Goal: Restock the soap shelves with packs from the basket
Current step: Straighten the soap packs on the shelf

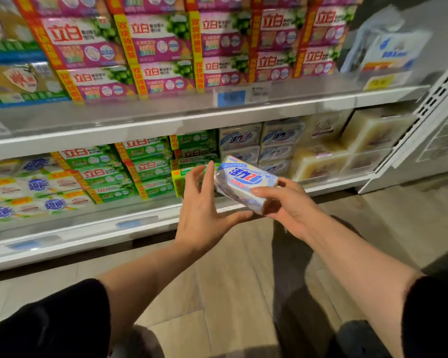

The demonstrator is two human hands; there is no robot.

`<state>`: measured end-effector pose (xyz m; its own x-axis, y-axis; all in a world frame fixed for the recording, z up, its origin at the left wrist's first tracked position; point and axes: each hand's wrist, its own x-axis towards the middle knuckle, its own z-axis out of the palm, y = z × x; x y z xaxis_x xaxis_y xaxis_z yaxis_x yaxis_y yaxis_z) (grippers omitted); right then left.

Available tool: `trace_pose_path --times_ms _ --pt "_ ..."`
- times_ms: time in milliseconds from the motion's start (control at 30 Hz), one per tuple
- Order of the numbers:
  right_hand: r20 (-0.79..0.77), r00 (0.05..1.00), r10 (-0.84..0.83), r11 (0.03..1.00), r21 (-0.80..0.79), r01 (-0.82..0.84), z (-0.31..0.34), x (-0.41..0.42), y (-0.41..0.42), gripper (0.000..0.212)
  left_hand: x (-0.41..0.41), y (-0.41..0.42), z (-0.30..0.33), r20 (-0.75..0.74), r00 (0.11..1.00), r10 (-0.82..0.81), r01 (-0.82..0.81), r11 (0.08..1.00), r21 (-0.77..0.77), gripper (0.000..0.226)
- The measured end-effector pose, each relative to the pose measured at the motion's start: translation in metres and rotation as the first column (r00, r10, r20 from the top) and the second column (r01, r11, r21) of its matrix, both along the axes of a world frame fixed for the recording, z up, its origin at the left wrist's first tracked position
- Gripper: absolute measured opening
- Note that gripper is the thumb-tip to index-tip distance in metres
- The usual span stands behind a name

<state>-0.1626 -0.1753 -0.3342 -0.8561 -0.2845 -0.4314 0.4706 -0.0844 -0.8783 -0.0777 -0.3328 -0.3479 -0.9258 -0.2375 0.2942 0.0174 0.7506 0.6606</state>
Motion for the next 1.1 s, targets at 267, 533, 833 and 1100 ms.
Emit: trace_pose_path --times_ms 267,533,833,1100 --pt "0.009 0.995 -0.100 0.993 0.064 0.099 -0.016 -0.053 0.023 0.062 -0.039 -0.045 -0.014 0.226 0.973 0.036 0.109 0.794 -0.598 0.101" --pt "-0.005 0.998 -0.056 0.982 0.183 0.056 -0.027 -0.089 -0.003 0.030 -0.043 -0.059 -0.041 0.215 0.974 0.065 0.103 0.724 -0.682 0.106" --pt "-0.214 0.970 0.120 0.842 0.539 0.014 -0.054 -0.108 -0.020 0.023 -0.047 -0.063 -0.056 0.164 0.984 0.066 0.066 0.723 -0.688 0.104" --pt "-0.204 0.895 0.397 0.552 0.832 -0.055 -0.079 -0.108 -0.025 0.026 -0.048 -0.064 -0.057 0.173 0.984 0.051 0.083 0.724 -0.685 0.105"
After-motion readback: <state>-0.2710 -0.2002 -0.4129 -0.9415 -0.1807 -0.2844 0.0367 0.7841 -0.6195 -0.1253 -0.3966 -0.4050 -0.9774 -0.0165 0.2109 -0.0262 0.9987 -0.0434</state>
